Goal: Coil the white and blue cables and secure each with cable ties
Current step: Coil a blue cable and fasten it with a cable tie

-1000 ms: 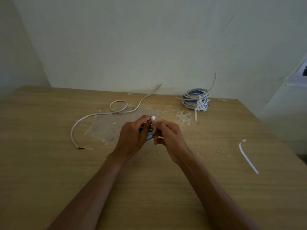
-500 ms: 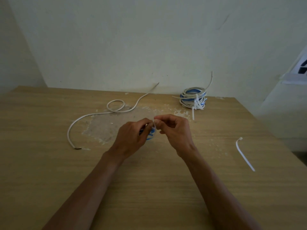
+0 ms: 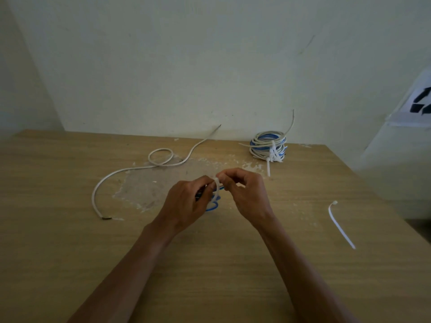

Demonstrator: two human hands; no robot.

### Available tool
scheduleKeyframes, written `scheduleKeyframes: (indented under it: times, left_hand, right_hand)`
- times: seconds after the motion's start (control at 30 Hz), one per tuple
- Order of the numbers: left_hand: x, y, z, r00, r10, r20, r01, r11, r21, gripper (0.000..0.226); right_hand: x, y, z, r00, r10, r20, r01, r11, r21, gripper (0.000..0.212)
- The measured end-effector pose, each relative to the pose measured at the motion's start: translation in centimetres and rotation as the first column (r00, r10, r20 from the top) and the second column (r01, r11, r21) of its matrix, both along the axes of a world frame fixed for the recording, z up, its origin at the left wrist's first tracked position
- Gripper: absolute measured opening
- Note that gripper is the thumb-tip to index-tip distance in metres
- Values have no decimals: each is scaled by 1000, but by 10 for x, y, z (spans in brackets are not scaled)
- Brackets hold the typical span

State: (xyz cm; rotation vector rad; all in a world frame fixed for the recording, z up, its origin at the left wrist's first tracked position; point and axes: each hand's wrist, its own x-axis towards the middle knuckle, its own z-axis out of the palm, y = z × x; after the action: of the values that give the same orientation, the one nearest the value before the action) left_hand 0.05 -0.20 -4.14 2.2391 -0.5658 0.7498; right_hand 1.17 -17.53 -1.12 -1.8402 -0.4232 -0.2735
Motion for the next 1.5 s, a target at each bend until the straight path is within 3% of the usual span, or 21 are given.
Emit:
scheduleKeyframes:
  times: [0.17, 0.3, 0.43, 0.5, 0.6, 0.67, 0.83, 1.03, 1.27, 1.33, 1.37, 1.43, 1.5]
  left_hand:
    - [0, -1, 2, 999, -36, -32, 34, 998, -61, 30]
    - [-6, -11, 10, 978, -139, -157, 85, 948, -307, 24]
    - [-7, -18, 17, 957, -185, -225, 84, 915, -396, 25]
    - [-7, -16, 18, 944, -215, -249, 95, 904, -417, 23]
    - [-7, -12, 15, 942, -231, -244, 133, 923, -361, 22]
    - [-9, -14, 13, 943, -226, -246, 140, 936, -322, 23]
    - [-9, -26, 15, 923, -271, -273, 174, 927, -332, 23]
    - [-12, -28, 16, 867, -350, -355, 183, 886, -426, 21]
    - [-15, -30, 22, 850, -362, -383, 155, 865, -476, 24]
    - [-13, -27, 15, 846, -356, -397, 120, 852, -510, 30]
    - [-11, -25, 10, 844, -350, -407, 93, 843, -531, 33]
    - [-7, -20, 4, 825, -363, -433, 37, 799, -600, 42]
    - [-5, -20, 5, 822, -363, -439, 11, 781, -625, 46]
  right_hand:
    - [3, -2, 1, 996, -16, 83, 25, 994, -104, 5]
    - [1, -2, 5, 966, -78, 248, 105, 990, -97, 3]
    - [-2, -6, 5, 938, -83, 337, 148, 974, -172, 7]
    - [-1, -10, 8, 959, -62, 278, 112, 979, -167, 7]
    - [2, -24, 17, 990, -128, 64, 116, 981, 158, 9]
    - [5, -31, 22, 984, -179, 15, 168, 946, 278, 7]
    - [7, -23, 18, 958, -285, -41, 283, 902, 327, 14]
    - [12, -20, 23, 963, -270, -22, 267, 934, 238, 14]
    - [27, -12, 26, 945, -276, -174, 318, 898, 305, 7]
    - [32, -12, 26, 950, -260, -175, 293, 933, 207, 9]
    - [35, -13, 26, 953, -279, -114, 288, 955, 68, 6]
    - [33, -17, 26, 947, -281, 158, 316, 904, -288, 20]
    - [25, -17, 33, 945, -68, 319, 228, 837, -498, 35]
